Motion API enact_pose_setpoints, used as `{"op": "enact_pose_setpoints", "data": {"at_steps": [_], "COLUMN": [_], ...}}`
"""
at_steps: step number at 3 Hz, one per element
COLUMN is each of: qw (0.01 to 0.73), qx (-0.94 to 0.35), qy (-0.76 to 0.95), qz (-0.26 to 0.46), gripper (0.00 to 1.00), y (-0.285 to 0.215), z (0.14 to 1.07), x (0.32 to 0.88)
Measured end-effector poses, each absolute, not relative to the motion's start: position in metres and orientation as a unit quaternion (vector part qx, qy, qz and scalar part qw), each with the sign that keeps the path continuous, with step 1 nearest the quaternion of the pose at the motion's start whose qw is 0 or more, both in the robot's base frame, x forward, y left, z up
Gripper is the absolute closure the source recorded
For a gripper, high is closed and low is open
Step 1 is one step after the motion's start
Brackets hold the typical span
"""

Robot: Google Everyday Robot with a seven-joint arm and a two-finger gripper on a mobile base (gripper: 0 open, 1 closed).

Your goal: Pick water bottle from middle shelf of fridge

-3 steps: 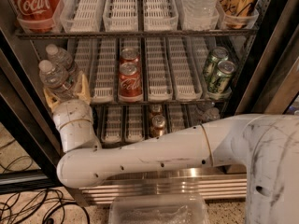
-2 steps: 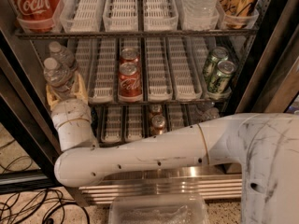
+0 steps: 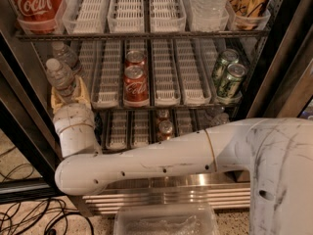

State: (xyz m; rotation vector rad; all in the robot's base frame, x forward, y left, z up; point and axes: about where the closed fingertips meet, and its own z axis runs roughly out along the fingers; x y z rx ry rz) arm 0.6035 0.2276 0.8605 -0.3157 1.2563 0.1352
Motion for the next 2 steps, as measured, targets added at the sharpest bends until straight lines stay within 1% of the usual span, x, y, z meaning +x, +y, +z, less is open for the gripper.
{"op": "enact_pose_setpoints", "data": {"at_steps": [2], "qw": [0.800], "qx": [-0.153], "qy": [0.576], "qz": [0.070], "gripper": [1.00], "y": [0.2278], "z": [0.8700], "x": [0.6017]}}
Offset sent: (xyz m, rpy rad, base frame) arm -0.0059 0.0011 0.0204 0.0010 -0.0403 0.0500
